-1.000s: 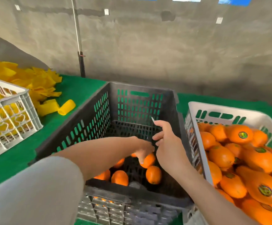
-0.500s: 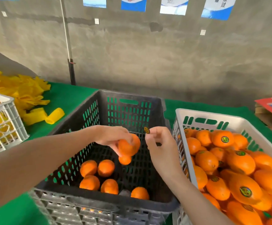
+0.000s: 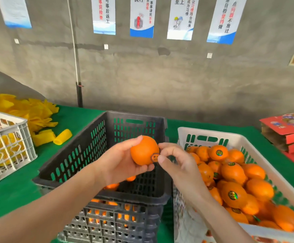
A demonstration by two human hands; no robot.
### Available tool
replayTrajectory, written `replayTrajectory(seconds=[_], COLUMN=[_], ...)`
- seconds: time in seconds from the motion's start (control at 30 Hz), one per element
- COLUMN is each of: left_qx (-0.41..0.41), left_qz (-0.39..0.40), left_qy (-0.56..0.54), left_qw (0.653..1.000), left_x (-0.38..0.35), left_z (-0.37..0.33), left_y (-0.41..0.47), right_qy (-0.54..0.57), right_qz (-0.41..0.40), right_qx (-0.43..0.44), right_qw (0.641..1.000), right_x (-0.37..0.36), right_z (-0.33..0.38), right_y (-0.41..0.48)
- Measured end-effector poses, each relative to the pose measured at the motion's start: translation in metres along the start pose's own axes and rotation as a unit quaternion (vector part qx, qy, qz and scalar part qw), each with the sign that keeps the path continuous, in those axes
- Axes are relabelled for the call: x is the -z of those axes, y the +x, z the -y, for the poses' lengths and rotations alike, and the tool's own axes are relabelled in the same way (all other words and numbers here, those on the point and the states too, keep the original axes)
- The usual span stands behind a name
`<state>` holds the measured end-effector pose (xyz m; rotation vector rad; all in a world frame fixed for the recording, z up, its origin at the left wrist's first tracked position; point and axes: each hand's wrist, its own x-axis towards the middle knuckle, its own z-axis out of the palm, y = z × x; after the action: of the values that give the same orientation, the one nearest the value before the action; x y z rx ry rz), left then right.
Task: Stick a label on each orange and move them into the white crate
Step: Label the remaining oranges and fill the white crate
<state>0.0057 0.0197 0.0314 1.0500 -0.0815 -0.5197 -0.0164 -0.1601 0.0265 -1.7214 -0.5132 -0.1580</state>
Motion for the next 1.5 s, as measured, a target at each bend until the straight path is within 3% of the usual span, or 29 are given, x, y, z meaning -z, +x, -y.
replayTrajectory(seconds=[0.27, 0.53, 0.73, 0.83, 0.93, 1.07, 1.2, 1.3, 1.33, 1.43, 1.5], left_qx=[-0.009, -0.044, -0.036, -0.005, 0.0, -0.032, -0.121, -0.126, -0.132, -0.16, -0.159], left_qz=[-0.065, -0.083, -0.097, -0.112, -0.103, -0.188, -0.254, -0.232, -0.221, -0.226, -0.219], left_qy=[0.121, 0.147, 0.151, 0.196, 0.218, 0.249, 0.358, 0.58, 0.614, 0.633, 0.621], left_qw=[0.99, 0.985, 0.983, 0.974, 0.97, 0.95, 0.89, 0.771, 0.747, 0.723, 0.735], left_x=[-0.067, -0.099, -0.112, -0.11, -0.115, -0.134, -0.131, -0.113, -0.11, -0.109, -0.107], left_z=[0.038, 0.063, 0.082, 0.1, 0.115, 0.13, 0.139, 0.151, 0.154, 0.156, 0.158], left_y=[0.001, 0.009, 0.013, 0.011, 0.013, 0.041, 0.081, 0.094, 0.095, 0.098, 0.101], right_qy=[-0.072, -0.184, -0.139, -0.032, 0.009, -0.048, -0.183, -0.241, -0.254, -0.314, -0.371], right_qz=[0.003, -0.097, -0.159, -0.134, -0.057, -0.023, -0.106, -0.161, -0.165, -0.135, -0.108], right_qx=[0.044, 0.093, 0.059, -0.041, -0.075, -0.068, -0.034, -0.083, -0.098, -0.122, -0.133], right_qw=[0.996, 0.974, 0.976, 0.99, 0.996, 0.996, 0.977, 0.953, 0.948, 0.932, 0.913], right_x=[0.044, 0.066, 0.071, 0.08, 0.088, 0.094, 0.12, 0.145, 0.152, 0.166, 0.169], right_z=[0.006, 0.003, -0.007, -0.019, -0.035, -0.051, -0.069, -0.087, -0.094, -0.112, -0.118], right_y=[-0.039, -0.061, -0.087, -0.098, -0.106, -0.102, -0.07, -0.031, -0.02, -0.005, -0.005])
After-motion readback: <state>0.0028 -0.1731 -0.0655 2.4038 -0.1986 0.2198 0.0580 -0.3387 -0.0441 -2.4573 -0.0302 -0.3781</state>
